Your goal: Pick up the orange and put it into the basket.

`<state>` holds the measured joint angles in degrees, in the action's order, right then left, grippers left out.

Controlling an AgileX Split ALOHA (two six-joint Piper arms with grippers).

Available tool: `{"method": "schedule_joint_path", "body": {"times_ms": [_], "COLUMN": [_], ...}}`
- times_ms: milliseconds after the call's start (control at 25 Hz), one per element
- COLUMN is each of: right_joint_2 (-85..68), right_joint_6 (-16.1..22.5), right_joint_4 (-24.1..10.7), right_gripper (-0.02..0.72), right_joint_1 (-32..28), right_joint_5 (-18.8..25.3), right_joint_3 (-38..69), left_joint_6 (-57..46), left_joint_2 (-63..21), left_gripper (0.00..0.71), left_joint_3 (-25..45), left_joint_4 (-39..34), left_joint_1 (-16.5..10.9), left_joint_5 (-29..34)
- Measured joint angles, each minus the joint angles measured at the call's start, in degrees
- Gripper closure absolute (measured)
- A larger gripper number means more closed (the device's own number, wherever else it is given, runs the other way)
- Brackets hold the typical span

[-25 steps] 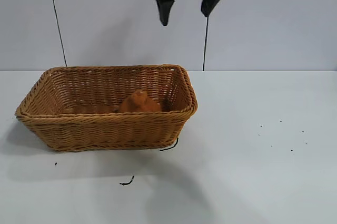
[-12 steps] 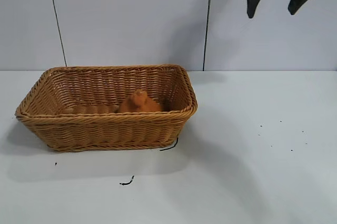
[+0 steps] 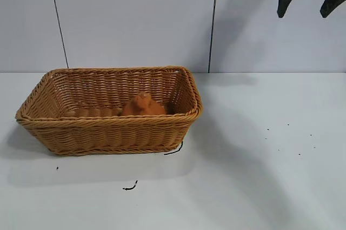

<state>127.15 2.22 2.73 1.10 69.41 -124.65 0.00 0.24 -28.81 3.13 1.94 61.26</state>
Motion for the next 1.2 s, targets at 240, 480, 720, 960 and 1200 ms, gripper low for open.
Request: {"method": "schedule_joint_path", "body": {"times_ms": [240, 480, 720, 960, 1200], "right_joint_2": [-8.2, -20.8, -32.7, -49.6, -65.0], "right_joint_6": [-0.5, -1.1, -2.2, -3.2, -5.0], "right_joint_4": [0.5, 0.7, 0.6, 0.6, 0.6], "right_gripper": [0.069, 0.069, 0.069, 0.069, 0.069], "right_joint_1": [1.1, 1.6, 1.6, 1.6, 1.6], "right_joint_5": [-0.1, 0.0, 0.2, 0.2, 0.0], "right_joint_3": [15.6, 33.6, 46.3, 59.5, 71.4], "left_joint_6": [0.0, 0.0, 0.0, 0.0, 0.0], "left_joint_2": [0.0, 0.0, 0.0, 0.0, 0.0], "left_gripper": [0.071, 0.071, 0.071, 0.071, 0.071], "left_joint_3": [0.0, 0.0, 0.0, 0.0, 0.0], "left_joint_4": [0.0, 0.0, 0.0, 0.0, 0.0], "left_joint_1": [0.0, 0.0, 0.0, 0.0, 0.0], "left_joint_5": [0.0, 0.0, -0.1, -0.1, -0.1]}}
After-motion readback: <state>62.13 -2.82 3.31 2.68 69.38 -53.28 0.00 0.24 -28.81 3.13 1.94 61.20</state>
